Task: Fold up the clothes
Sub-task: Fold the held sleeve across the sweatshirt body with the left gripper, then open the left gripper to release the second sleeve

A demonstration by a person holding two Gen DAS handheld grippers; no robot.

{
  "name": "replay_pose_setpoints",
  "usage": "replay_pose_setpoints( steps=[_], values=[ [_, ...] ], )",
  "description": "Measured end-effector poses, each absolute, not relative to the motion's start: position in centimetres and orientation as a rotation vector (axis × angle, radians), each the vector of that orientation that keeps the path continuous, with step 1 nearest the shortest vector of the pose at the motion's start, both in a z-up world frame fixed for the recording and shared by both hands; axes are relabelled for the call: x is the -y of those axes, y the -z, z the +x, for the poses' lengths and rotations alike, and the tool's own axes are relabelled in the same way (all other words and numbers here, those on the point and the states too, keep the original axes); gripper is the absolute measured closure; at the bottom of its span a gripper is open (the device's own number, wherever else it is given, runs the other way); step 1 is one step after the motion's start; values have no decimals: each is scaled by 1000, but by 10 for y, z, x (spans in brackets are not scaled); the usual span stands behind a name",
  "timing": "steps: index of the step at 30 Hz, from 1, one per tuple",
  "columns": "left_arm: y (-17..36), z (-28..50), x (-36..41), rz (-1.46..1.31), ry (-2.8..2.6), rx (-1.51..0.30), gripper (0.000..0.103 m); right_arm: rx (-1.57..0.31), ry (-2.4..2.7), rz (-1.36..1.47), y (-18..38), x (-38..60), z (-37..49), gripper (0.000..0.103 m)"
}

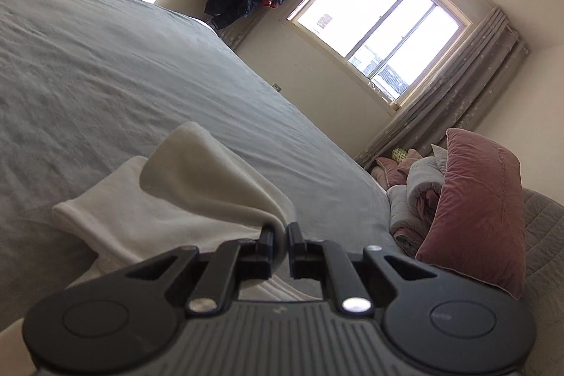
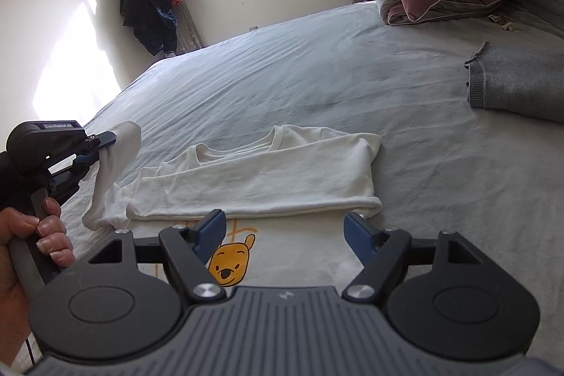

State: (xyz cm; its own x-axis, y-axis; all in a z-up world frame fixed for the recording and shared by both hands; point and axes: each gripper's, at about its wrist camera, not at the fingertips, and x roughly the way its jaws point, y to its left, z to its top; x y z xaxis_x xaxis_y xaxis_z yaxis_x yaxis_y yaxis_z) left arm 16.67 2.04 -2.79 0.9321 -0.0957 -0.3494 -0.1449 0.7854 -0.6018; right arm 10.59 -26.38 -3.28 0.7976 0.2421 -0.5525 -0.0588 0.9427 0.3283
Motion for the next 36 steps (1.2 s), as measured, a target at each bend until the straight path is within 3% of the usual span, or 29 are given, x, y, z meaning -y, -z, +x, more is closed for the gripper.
replay_pose_setpoints(
  steps=[18,27,29,36],
  values=[
    [79,168,74,-413,250,-630,95,-622,-77,350,29,287,104,26],
    [84,161,98,-143,336,-630,94,-632,-61,366,31,293,106,26],
    [85,159,103,-82,354,-628,91,-633,-62,366,31,293,107,26],
    [79,145,112,14,459,-606,63,-631,-56,381,30,297,107,26]
  ],
)
